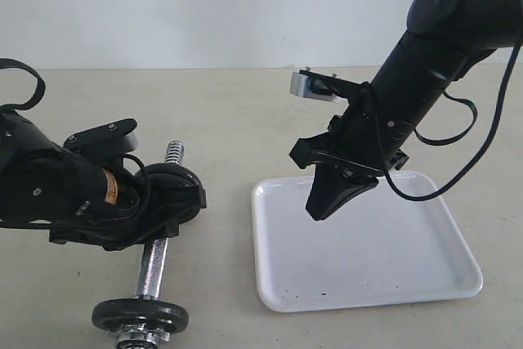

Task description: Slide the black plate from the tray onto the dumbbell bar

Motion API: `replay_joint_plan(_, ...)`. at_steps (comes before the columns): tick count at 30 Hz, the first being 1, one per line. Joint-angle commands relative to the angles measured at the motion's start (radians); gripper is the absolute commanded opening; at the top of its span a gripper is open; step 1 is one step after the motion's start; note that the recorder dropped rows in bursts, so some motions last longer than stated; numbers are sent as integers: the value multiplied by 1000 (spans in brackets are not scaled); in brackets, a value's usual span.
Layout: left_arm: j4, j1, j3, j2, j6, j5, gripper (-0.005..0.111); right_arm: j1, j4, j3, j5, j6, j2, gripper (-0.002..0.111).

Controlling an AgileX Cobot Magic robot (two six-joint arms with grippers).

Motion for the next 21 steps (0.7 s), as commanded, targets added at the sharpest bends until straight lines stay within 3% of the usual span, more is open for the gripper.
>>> replay_joint_plan(1, -11, -20, -34, -32, -40, -485, 4, -3, 29, 1, 8, -12, -12, 0)
replay_joint_plan(6, -11, -34, -40, 13, -56, -563, 4, -2, 57, 1, 8, -16, -12, 0)
replay_joint_plan(17, -11, -60, -80, 48, 18, -569, 4, -2, 51, 1, -8, -39, -12, 0)
replay_joint_plan(21, -6, -60, -80, 48, 183, -583, 8, -2, 51, 1, -33, -40, -12, 0)
